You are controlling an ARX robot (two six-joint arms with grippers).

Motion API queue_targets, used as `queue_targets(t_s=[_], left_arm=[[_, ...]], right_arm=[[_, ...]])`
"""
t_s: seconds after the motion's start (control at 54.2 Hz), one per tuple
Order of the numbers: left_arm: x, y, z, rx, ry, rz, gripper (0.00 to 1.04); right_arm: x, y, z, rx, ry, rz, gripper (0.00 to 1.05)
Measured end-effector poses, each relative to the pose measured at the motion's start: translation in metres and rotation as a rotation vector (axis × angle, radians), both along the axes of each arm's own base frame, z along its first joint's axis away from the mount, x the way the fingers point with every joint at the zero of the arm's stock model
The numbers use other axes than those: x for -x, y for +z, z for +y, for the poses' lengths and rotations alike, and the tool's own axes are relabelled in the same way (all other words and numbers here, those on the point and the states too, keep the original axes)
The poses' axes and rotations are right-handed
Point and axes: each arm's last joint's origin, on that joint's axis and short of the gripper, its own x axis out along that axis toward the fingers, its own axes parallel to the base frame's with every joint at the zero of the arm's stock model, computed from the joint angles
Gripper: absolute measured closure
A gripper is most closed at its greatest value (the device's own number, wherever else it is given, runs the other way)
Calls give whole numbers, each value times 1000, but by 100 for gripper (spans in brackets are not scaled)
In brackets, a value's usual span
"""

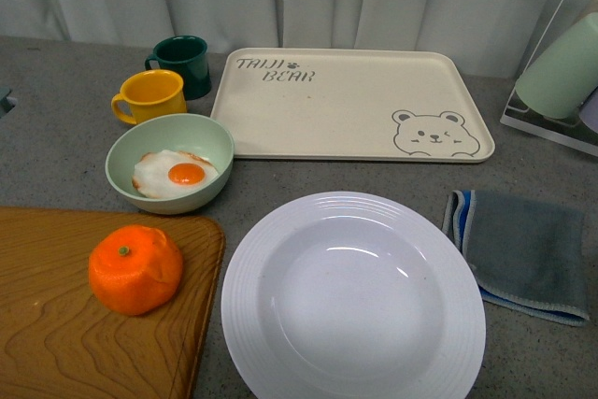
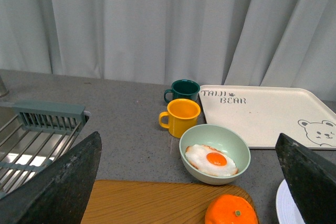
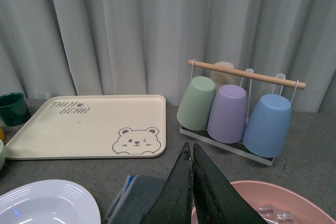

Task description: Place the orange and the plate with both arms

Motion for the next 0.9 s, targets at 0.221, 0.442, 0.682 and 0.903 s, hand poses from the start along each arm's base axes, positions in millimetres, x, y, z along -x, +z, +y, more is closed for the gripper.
queue_targets(t_s=[0.221,0.442,0.682,0.903], left_arm=[[0,0,0,0,0,0,7],[0,0,0,0,0,0,7],[0,0,0,0,0,0,7],[0,0,0,0,0,0,7]], right_arm=[[0,0,0,1,0,0,61],[0,0,0,1,0,0,21],[0,0,0,0,0,0,9],[0,0,0,1,0,0,9]])
